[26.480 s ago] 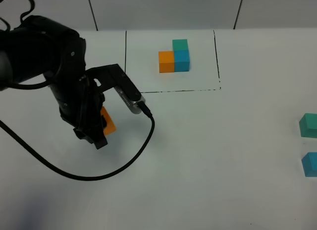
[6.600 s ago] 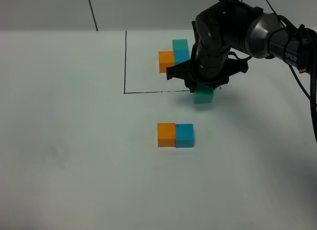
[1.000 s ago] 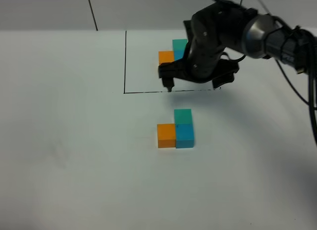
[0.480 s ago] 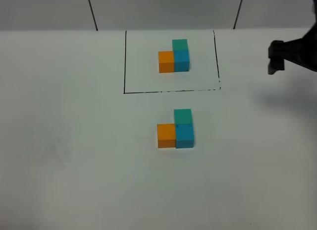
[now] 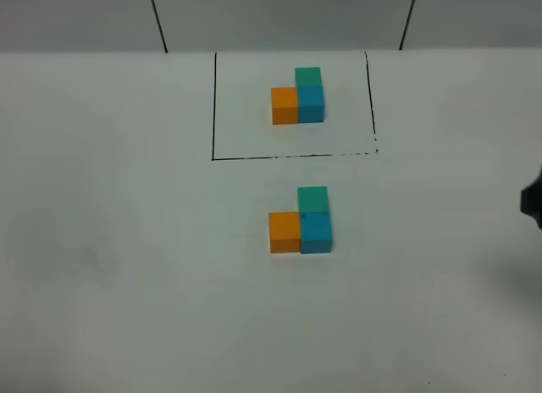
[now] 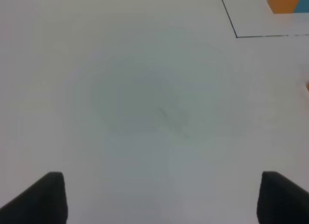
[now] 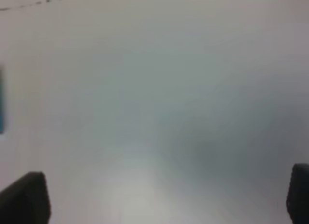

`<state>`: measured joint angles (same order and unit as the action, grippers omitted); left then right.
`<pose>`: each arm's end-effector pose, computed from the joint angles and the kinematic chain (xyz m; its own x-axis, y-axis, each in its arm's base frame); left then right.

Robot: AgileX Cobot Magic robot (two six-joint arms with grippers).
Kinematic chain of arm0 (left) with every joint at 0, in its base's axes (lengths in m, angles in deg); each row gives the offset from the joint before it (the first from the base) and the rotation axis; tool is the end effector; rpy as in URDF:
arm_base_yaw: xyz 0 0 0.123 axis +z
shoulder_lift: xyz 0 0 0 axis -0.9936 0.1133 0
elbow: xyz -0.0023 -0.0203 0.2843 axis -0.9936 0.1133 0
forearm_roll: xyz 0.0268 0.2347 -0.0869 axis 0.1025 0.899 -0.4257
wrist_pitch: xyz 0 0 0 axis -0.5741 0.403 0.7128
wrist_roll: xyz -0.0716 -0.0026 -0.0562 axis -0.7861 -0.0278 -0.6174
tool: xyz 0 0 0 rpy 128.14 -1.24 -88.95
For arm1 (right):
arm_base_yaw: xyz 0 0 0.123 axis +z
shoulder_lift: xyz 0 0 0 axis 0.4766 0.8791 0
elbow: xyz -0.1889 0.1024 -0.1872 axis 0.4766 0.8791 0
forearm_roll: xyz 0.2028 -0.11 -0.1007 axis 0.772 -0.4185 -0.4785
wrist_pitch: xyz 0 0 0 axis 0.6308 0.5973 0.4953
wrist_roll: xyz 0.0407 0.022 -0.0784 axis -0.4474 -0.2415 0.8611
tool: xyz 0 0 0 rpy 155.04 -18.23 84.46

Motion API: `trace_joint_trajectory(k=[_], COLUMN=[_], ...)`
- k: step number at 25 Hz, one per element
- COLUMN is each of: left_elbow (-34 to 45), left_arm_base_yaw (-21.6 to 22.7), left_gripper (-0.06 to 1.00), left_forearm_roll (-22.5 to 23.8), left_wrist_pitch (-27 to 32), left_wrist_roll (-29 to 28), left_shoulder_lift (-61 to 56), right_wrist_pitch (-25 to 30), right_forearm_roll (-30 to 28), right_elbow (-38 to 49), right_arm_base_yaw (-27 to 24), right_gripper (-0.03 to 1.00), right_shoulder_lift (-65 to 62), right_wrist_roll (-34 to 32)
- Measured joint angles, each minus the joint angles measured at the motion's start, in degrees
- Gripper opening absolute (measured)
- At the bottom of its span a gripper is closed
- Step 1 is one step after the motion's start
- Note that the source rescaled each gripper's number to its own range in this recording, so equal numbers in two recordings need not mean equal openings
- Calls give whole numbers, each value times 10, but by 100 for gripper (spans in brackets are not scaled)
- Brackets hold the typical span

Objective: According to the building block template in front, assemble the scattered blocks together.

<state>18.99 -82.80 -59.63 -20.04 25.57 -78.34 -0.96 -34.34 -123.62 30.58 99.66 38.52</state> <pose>-0.0064 -0.0107 0.2789 -0.4492 -0.0335 -0.8928 0.0795 0.9938 -0.0773 0.1583 0.0058 0.2955 -0.7835 0.1877 -0.5923 0.1360 0.9820 0.1313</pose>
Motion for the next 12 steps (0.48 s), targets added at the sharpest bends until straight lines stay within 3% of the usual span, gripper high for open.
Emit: trace_joint_trajectory(k=[3, 8, 12], left_elbow=[0, 0, 0], left_arm_base_yaw=[0, 0, 0], left_gripper=[84, 84, 84], left_forearm_roll=[0, 0, 0], left_wrist_pitch=[0, 0, 0], left_wrist_roll=[0, 0, 0], left_shoulder_lift=[0, 0, 0], right_wrist_pitch=[47, 122, 140], right_forearm_roll=[0, -6, -7], right_elbow=[38, 74, 95], right_arm_base_yaw=[2, 49, 55], right_gripper=[100, 100, 100], right_shoulder_lift=[-133, -297, -392], right_wrist_roll=[2, 0, 1])
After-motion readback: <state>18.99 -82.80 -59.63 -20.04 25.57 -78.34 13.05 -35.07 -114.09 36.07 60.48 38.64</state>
